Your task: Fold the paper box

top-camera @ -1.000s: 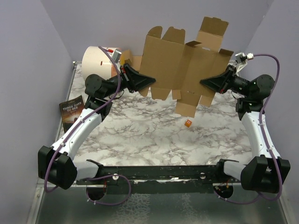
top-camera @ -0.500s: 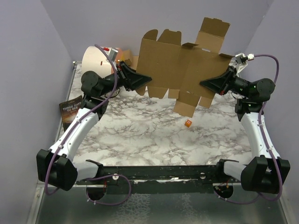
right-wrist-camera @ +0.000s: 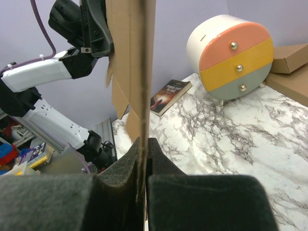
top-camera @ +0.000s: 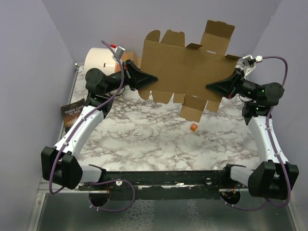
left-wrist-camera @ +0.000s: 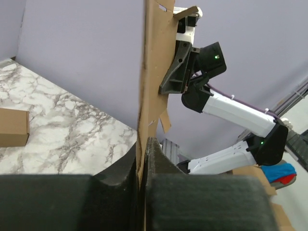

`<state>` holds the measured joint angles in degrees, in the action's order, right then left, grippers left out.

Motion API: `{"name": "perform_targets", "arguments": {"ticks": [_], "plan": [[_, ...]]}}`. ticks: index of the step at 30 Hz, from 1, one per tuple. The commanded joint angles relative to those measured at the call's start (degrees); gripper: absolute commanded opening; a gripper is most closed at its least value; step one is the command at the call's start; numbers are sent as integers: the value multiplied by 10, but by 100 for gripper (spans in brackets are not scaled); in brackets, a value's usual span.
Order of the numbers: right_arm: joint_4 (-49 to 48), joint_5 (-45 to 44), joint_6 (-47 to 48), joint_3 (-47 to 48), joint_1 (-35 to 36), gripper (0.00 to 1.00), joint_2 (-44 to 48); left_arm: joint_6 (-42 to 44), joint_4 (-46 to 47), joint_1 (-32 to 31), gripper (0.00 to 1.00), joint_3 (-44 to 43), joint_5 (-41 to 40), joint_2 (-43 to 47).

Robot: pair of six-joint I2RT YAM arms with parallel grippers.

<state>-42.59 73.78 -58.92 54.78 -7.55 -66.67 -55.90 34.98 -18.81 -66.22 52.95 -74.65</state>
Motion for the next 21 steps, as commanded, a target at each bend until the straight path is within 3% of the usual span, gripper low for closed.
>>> {"name": "perform_targets", "arguments": {"ticks": [1,11,21], "plan": [[-37,12,-24,-5,0,1,4,-44,80,1,0,-12,39,-11],[-72,10,-66,-11,0,1,-17,-210,292,1,0,-7,52,-48],[-122,6,-120,3,0,1,-35,-210,293,-15,0,-1,30,-68]]}}
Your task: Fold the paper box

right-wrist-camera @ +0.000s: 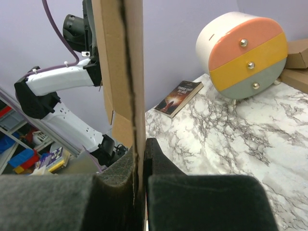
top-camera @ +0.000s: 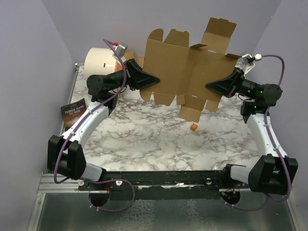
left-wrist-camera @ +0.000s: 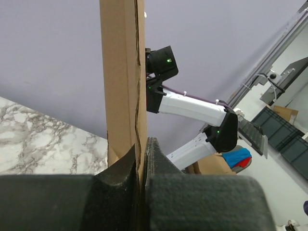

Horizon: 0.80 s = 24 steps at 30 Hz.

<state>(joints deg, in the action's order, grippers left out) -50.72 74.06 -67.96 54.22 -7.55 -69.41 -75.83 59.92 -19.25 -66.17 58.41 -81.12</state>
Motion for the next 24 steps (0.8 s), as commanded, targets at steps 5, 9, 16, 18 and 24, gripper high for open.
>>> {"name": "perform_targets", "arguments": {"ticks": [5,9,16,18,24], "plan": [[-42,3,-34,11,1,1,-5,2,34,-18,0,-3,-32,-11],[-42,3,-34,12,1,1,-5,2,35,-23,0,-10,-33,-19],[-41,4,-35,12,1,1,-5,16,22,-36,0,-11,-39,-30],[-42,4,-37,13,1,1,-5,17,23,-43,0,-11,-42,-37],[-43,5,-39,11,1,1,-3,22,24,-58,0,-19,-49,-61]]}}
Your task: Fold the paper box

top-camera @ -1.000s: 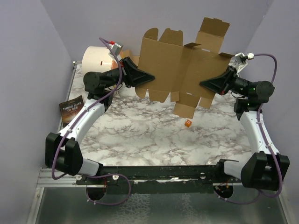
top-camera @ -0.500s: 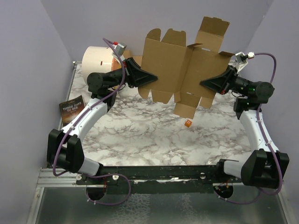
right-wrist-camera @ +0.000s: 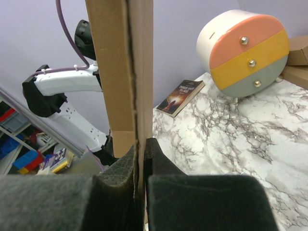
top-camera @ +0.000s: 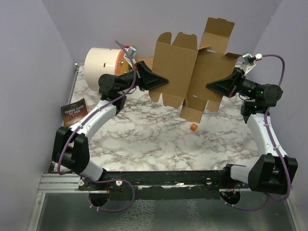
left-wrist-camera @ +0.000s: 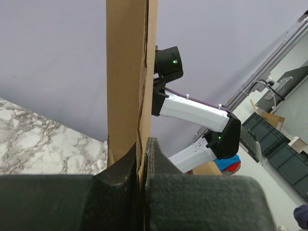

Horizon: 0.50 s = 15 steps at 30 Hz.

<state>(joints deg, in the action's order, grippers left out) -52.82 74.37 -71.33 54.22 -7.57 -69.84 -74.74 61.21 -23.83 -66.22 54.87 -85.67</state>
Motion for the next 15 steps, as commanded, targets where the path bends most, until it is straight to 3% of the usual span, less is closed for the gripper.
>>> {"name": "perform_targets", "arguments": {"ticks": [1,15], "plan": [[-22,3,-4,11,1,1,2,12,11,-16,0,-20,-13,-20],[-19,4,0,7,1,1,5,32,-12,-32,0,-23,-24,-42]]}}
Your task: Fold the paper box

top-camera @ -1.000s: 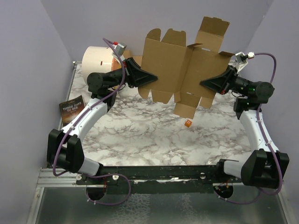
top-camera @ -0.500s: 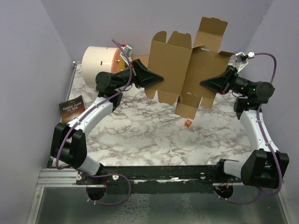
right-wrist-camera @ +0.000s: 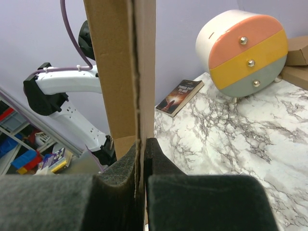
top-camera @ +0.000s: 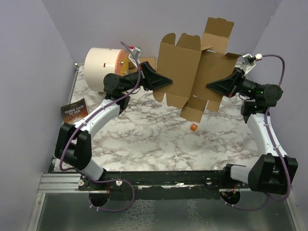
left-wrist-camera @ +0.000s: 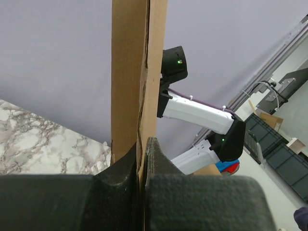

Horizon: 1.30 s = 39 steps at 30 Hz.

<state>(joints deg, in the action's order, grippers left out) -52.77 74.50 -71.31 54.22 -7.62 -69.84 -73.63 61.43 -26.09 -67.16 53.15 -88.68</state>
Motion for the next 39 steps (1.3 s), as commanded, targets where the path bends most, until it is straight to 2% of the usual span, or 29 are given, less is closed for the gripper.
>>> {"name": "perform_targets", "arguments": {"ticks": [1,6,15,18,26,32,35,39], "plan": [[-19,3,-1,6,1,1,6,23,-18,-10,0,-14,-6,-14],[12,2,21,7,1,1,10,17,-4,-8,0,-13,-1,-17],[135,6,145,15,1,5,35,-4,24,43,0,18,27,30],[181,4,201,15,1,13,42,12,3,53,0,26,44,49],[308,-2,367,-7,1,34,56,202,-220,56,0,54,53,107],[428,7,535,-33,1,69,57,414,-436,56,0,56,22,148],[450,25,581,-54,1,80,63,499,-511,56,0,54,-1,161],[474,16,627,-91,1,90,69,572,-560,55,0,69,-23,173]]}}
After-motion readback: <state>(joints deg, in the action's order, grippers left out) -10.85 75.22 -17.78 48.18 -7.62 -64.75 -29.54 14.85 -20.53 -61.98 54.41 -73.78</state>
